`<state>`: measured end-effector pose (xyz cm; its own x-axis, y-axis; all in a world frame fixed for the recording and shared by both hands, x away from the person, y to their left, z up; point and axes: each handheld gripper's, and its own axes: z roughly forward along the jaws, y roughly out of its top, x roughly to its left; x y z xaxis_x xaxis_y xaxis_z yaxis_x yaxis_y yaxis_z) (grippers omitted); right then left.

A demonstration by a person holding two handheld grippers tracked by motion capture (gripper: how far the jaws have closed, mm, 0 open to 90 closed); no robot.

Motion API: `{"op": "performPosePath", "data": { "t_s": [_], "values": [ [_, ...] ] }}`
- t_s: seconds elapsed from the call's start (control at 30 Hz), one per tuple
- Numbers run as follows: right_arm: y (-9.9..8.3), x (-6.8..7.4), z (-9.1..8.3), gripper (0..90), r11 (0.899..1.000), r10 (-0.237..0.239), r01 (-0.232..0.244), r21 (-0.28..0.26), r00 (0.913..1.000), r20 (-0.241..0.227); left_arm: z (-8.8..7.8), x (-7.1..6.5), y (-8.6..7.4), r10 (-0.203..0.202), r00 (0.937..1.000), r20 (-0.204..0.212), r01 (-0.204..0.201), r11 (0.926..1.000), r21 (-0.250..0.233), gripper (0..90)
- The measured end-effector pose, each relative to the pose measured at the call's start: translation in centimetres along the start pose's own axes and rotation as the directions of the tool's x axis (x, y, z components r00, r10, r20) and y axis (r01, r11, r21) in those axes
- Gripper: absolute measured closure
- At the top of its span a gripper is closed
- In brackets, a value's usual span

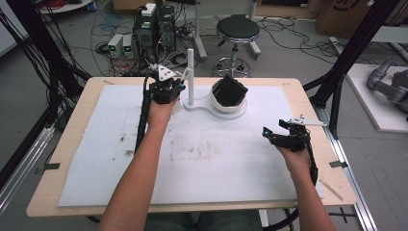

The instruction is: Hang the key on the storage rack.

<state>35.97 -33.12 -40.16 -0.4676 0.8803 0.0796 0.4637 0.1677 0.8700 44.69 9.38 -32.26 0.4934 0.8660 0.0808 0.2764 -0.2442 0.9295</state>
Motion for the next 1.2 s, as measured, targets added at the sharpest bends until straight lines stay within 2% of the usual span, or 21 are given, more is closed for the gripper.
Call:
{"op": "performPosePath", "data": {
  "t_s": [0.07, 0.23, 0.33, 0.5, 0.7, 0.8, 0.97, 1.07, 1.2],
  "values": [
    [0.0, -0.1, 0.1, 20.4, 1.0, -0.002, 0.002, 0.002, 1.0, -0.003, 0.1, 0.0, -0.1, -0.006, 1.0, 0.003, 0.006, 1.0, 0.005, 80.1],
    [0.0, 0.1, 0.2, 20.4, 1.0, -0.003, 0.003, 0.007, 1.0, -0.003, 0.0, 0.0, -0.1, -0.007, 1.0, -0.004, 0.007, 0.9999, 0.014, 67.9],
    [0.0, 0.1, 0.2, 20.4, 1.0, -0.008, 0.008, 0.005, 1.0, -0.004, -0.3, 0.0, -0.1, -0.01, 0.9998, 0.017, 0.009, 0.9998, 0.017, 62.6],
    [0.0, 0.2, 0.2, 20.4, 1.0, -0.011, 0.011, 0.003, 0.9999, -0.002, -1.3, 0.1, 0.0, -0.014, 0.9977, 0.066, 0.012, 0.9997, 0.021, 42.9],
    [0.0, 0.2, 0.0, 20.4, 1.0, -0.004, 0.004, 0.003, 1.0, -0.005, -4.0, 0.4, -0.5, -0.005, 0.9911, 0.133, 0.007, 0.9998, -0.017, 31.2],
    [0.0, 0.2, 0.0, 20.4, 1.0, -0.005, 0.005, 0.001, 1.0, -0.003, -5.6, 0.5, -1.5, 0.011, 0.9844, 0.175, -0.006, 0.9995, -0.03, 26.7],
    [0.0, 0.2, -0.1, 20.4, 1.0, -0.002, 0.002, 0.0, 1.0, -0.003, -7.7, 0.8, -3.3, 0.024, 0.979, 0.203, -0.02, 0.9995, -0.024, 24.9],
    [0.0, 0.3, -0.1, 20.4, 1.0, -0.01, 0.01, 0.0, 0.9999, -0.002, -8.9, 1.0, -4.5, 0.013, 0.9734, 0.229, -0.006, 0.9996, -0.028, 23.2],
    [0.0, 0.4, 0.1, 20.4, 1.0, -0.015, 0.015, 0.004, 0.9999, -0.003, -10.2, 1.1, -6.4, 0.006, 0.9696, 0.244, 0.006, 0.9987, -0.05, 21.1]
  ]
}}
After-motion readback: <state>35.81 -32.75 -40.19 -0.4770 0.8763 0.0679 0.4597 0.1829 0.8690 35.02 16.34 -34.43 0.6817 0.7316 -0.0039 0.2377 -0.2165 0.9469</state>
